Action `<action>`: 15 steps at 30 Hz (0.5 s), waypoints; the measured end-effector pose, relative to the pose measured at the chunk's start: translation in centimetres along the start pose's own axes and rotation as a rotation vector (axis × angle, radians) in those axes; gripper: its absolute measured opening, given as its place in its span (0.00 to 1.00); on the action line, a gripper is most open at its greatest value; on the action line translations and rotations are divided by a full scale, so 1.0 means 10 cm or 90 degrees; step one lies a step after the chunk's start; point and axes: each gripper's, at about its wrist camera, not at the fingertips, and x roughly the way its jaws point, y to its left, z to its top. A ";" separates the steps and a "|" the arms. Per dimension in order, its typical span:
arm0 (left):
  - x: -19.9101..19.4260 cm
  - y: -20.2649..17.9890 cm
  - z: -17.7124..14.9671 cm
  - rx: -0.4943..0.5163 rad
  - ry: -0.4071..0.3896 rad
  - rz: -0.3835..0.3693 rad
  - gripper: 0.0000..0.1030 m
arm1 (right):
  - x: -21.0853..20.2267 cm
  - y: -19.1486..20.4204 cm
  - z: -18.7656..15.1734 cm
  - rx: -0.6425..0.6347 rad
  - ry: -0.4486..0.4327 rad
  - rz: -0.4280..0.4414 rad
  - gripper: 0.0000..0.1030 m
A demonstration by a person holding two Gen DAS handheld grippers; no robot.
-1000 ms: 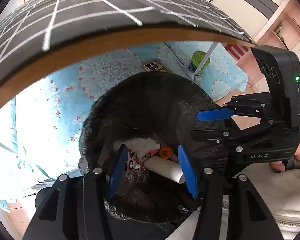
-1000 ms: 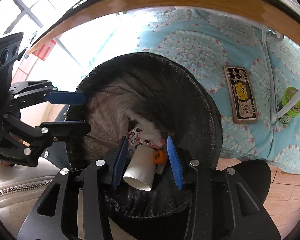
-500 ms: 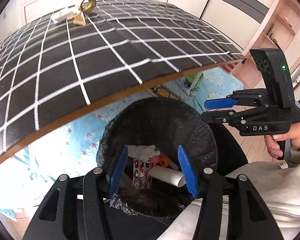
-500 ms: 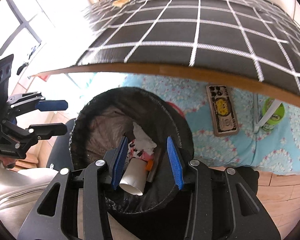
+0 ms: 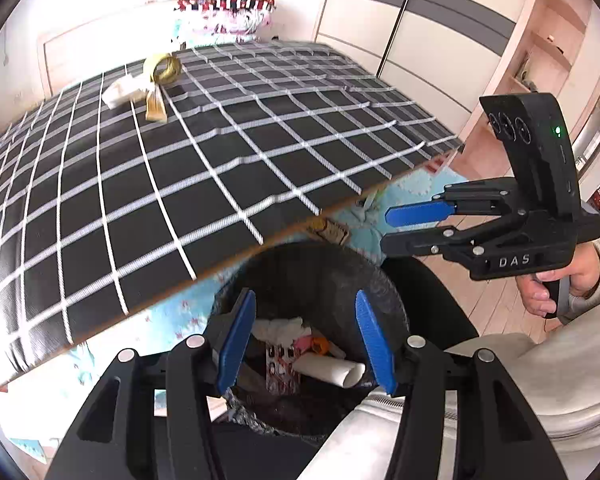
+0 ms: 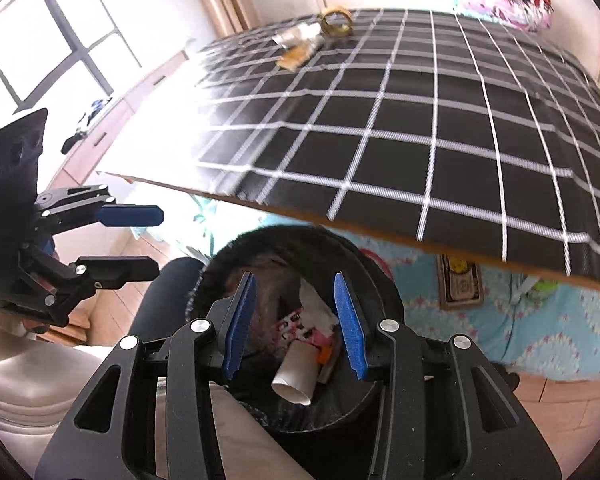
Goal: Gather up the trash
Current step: 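Move both open tools back over the remaining items on the bed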
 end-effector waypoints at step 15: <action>-0.15 0.37 0.46 -0.004 -0.042 0.033 0.49 | -0.17 -0.02 0.49 -0.039 -0.055 -0.001 0.40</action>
